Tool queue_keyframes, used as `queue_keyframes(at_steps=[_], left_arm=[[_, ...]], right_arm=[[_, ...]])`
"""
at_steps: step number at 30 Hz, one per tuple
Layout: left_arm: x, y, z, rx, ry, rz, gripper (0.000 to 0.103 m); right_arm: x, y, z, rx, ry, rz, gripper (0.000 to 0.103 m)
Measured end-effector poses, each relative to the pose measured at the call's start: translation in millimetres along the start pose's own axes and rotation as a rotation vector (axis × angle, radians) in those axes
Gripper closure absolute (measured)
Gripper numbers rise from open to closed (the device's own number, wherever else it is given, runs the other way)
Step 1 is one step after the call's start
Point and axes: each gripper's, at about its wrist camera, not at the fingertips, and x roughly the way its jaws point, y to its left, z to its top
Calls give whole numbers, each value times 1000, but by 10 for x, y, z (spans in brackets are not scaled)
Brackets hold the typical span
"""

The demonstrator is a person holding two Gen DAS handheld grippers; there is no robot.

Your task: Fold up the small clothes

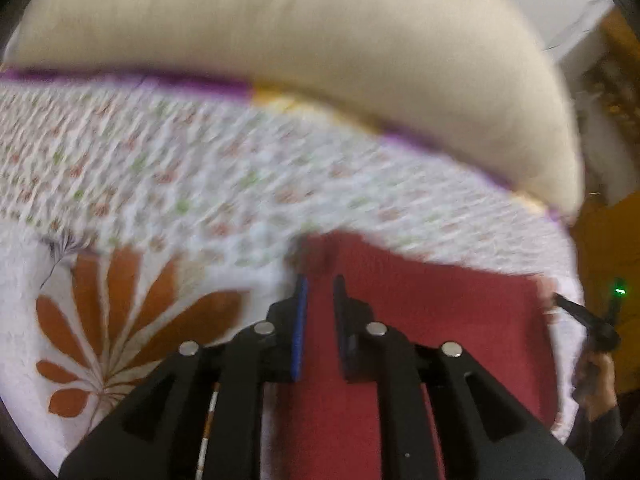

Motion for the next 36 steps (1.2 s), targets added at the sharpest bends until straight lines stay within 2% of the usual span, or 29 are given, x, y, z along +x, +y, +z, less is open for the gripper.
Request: queue_keyframes(at_steps=[2, 3, 4, 6, 7, 9, 10, 11, 12, 14, 15, 16, 17, 18, 19, 20, 21, 23, 24, 25, 26, 28, 29, 30, 32, 33, 34, 35, 36], left_arm=[[182, -83, 20, -2, 49, -65, 87], [305, -50, 33, -23, 76, -60, 87], [452, 59, 32, -65, 112, -16, 89], [742, 347, -20, -167, 200, 68, 97], [798, 444, -53, -194, 216, 73, 102], [756, 492, -68, -210, 207, 46, 102], [664, 454, -60, -199, 195, 51, 97], [539, 391, -60, -172, 170, 42, 81], [373, 294, -95, -140, 143, 17, 77], [-25, 21, -309, -36, 106, -145, 71], [-143, -82, -476, 13, 111, -213, 70], [-184, -112, -605, 30, 125, -249, 70], [-170, -112, -738, 26, 144, -268, 71], [-117, -58, -844, 12, 165, -254, 73], [8, 84, -949, -10, 193, -202, 76], [99, 212, -1011, -43, 207, -165, 93], [187, 345, -1073, -79, 217, -148, 103], [89, 508, -1101, -157, 180, -165, 100], [-50, 482, -1112, -171, 142, -167, 89], [-273, 365, -1177, -140, 94, -212, 65], [-414, 243, -1250, -100, 67, -260, 58], [-631, 4, -1543, -32, 49, -366, 58], [-616, -82, -1680, -20, 64, -394, 58], [-571, -138, -1791, 1, 84, -387, 58], [-347, -141, -2021, 31, 130, -304, 63], [-247, -79, -2081, 28, 150, -282, 72], [-193, 27, -2105, 22, 153, -252, 95], [-183, 119, -2096, 10, 156, -247, 102], [-208, 204, -2084, -13, 160, -260, 102]], right_arm=[[119, 46, -15, 33, 51, 97, 88], [196, 77, -37, 38, 76, 121, 88], [308, 94, -73, 47, 116, 142, 88], [474, 44, -142, 71, 159, 113, 92], [557, -30, -182, 84, 180, 78, 103], [620, -180, -229, 119, 200, 82, 103], [559, -160, -246, 82, 188, 70, 103], [473, -110, -277, 47, 176, 73, 100], [388, -48, -330, 30, 171, 101, 97], [121, 109, -542, -3, 155, 241, 97], [38, 165, -667, -12, 155, 300, 96], [-6, 222, -832, -18, 177, 357, 95], [-3, 236, -950, -20, 194, 379, 95], [26, 232, -1058, -17, 207, 392, 95], [106, 184, -1162, -13, 226, 360, 102], [177, 125, -1213, -5, 233, 337, 103], [231, 55, -1237, 16, 237, 342, 103], [175, 18, -1219, 44, 229, 325, 103], [94, 49, -1219, 47, 220, 324, 97], [-41, 72, -1234, 41, 205, 350, 94], [-197, 136, -1310, 29, 189, 405, 94], [-340, 254, -1519, -9, 192, 464, 92], [-344, 315, -1662, -36, 207, 479, 92], [-306, 354, -1851, -64, 235, 481, 92], [-205, 304, -2031, -77, 252, 447, 100], [-163, 231, -2078, -58, 253, 443, 103], [-143, 130, -2103, -21, 256, 463, 103], [-157, 37, -2102, 11, 257, 477, 103], [-195, -29, -2073, 18, 248, 472, 103]])
